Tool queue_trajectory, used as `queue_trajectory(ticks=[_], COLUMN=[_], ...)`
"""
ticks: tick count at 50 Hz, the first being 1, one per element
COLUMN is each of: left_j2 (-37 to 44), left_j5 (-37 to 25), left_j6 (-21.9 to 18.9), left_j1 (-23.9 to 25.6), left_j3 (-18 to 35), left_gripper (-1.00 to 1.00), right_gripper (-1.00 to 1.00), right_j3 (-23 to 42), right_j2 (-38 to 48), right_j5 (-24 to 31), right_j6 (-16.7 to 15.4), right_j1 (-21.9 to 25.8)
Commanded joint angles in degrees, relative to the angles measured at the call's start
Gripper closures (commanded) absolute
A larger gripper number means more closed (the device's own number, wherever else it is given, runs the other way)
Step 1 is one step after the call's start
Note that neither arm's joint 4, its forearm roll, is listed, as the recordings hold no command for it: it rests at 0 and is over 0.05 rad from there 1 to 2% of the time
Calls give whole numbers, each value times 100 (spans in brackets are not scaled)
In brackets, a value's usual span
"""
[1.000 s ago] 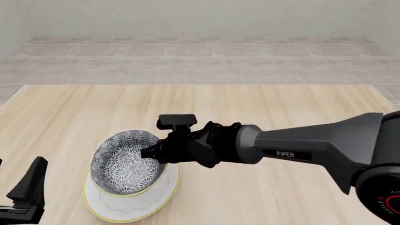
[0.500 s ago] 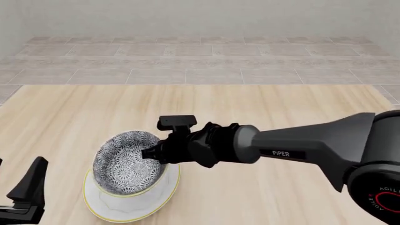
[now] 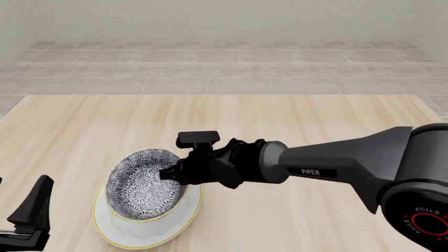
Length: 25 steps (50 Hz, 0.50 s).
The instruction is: Put the bowl on the plate.
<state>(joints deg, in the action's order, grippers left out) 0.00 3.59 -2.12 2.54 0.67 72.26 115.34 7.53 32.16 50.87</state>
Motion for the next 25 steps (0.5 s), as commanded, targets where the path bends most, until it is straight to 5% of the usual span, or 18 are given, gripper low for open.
queue_trajectory(ticks=[1, 25], left_j2=[0, 0], left_j5=[1, 10], left_j6=[-13, -17], left_j1=[-31, 10], left_j3=[-4, -6], left_gripper=[-100, -100], right_gripper=[100, 100], right_j3=[7, -8], right_j2=[14, 60], right_j5=[-11, -31], right_j6=[-16, -67], right_j1=[30, 94])
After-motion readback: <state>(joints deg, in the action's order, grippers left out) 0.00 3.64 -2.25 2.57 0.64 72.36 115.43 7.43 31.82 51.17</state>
